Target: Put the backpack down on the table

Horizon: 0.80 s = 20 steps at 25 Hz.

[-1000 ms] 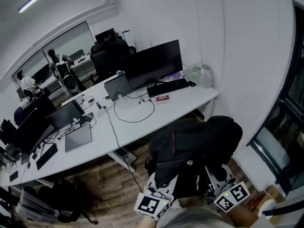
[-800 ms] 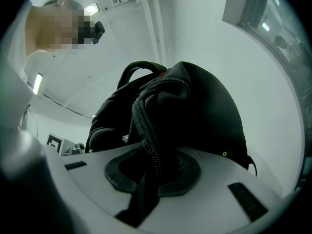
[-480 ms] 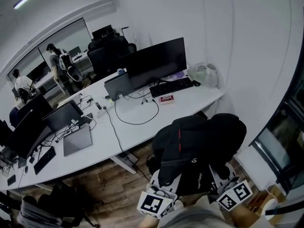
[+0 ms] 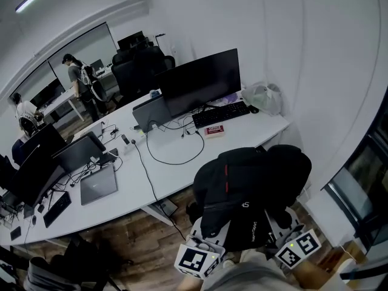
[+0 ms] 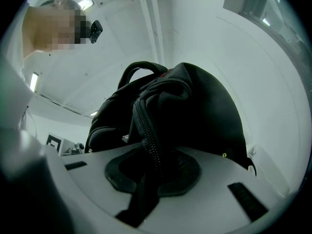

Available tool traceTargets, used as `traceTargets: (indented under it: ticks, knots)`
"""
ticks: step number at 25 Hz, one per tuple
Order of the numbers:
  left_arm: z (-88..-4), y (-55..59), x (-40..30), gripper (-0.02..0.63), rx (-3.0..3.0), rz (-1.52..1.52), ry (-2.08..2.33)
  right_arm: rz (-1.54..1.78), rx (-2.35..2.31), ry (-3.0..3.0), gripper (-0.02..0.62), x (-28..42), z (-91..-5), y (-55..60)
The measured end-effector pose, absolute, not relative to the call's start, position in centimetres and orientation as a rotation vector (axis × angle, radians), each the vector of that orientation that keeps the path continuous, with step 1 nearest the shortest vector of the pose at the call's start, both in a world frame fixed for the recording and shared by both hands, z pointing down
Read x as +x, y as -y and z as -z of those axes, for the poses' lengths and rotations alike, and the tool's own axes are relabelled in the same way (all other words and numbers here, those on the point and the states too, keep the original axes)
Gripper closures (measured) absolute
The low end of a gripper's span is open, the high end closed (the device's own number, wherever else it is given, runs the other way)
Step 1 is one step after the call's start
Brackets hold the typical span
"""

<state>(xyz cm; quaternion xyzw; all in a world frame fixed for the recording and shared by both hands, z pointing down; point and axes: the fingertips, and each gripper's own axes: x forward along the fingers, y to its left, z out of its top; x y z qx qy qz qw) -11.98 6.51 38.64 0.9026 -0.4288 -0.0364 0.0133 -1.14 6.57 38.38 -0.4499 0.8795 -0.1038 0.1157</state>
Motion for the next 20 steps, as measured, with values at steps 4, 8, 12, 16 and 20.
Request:
traceTargets:
  ticks: [4,8,12,16,20]
  knots:
    - [-38.6,-3.6,-11.3,0.565,2.805,0.11,1.343,0.302,-1.306,-2.58,0.537,-0.5,-38.3,-3.5]
    - [-38.3,-0.1,-10.2,0.565,2.798,0.109,1.366,0.306,-1.282,-2.586,0.537,0.6,-38.1,0.1]
    - [-38.4,3.8,-9.1,0.565,2.78,0.102,1.396,0.304,-1.253,-2.603,0.537,1.8,-38.1,4.3]
    - [-38.2,7.4,-7.9,0.566,2.782,0.099,1.421,0.304,-1.223,-2.609,0.537,2.9,-38.0,8.0]
    - [-37.8,11.0,-6.0,0.565,2.782,0.099,1.436,0.296,-1.207,-2.612,0.537,4.8,-37.6,11.6]
